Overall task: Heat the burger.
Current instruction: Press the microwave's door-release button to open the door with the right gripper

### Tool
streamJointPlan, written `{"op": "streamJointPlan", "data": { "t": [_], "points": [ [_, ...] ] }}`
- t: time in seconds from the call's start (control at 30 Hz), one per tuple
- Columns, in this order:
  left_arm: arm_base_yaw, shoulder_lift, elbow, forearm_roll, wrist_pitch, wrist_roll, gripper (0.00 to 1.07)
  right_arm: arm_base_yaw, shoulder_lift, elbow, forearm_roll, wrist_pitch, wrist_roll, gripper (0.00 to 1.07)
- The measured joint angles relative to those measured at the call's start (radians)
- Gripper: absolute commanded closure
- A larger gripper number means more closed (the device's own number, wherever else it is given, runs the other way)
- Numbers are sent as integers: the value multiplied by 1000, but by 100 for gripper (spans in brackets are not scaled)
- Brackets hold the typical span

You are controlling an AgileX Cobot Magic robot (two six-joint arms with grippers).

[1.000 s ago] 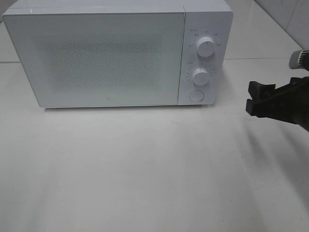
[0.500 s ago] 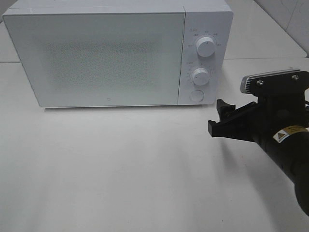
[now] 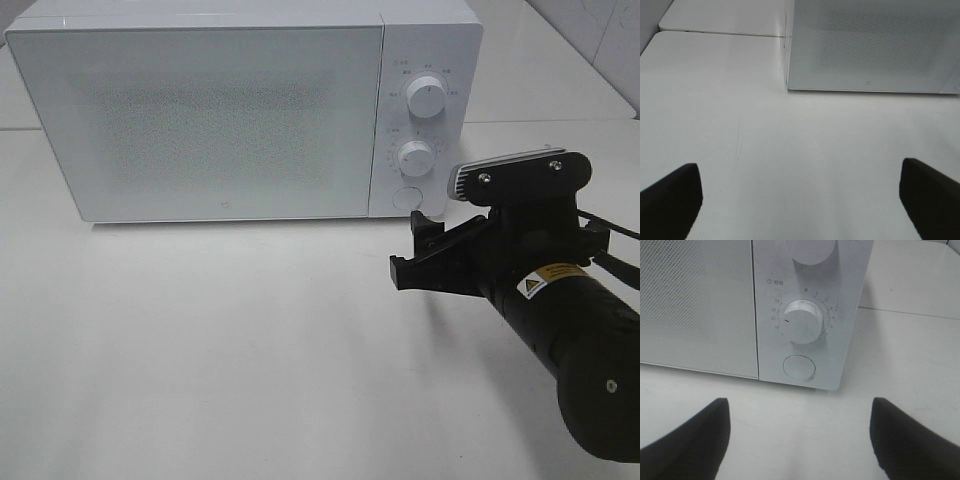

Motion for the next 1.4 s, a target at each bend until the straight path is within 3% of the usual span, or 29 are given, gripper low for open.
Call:
{"op": "streamJointPlan", "data": {
  "t": [0.23,0.3,0.4,0.47,0.67,0.77,0.83,1.03,1.07,1.4],
  "points": [
    [0,0,0,0,0,0,6,0,0,0,1,1,135,41],
    [0,0,0,0,0,0,6,0,0,0,1,1,307,48],
    [0,0,0,0,0,0,6,0,0,0,1,1,363,50],
    [0,0,0,0,0,0,6,0,0,0,1,1,593,57],
    [0,0,0,0,0,0,6,0,0,0,1,1,938,76],
    [0,0,0,0,0,0,6,0,0,0,1,1,997,79],
    [0,0,0,0,0,0,6,0,0,0,7,1,1194,89],
    [0,0,0,0,0,0,6,0,0,0,34,1,1315,99],
    [0,0,0,0,0,0,6,0,0,0,48,2,1349,106],
    [0,0,0,0,0,0,6,0,1,-2,93,71,1503,107]
  ]
}}
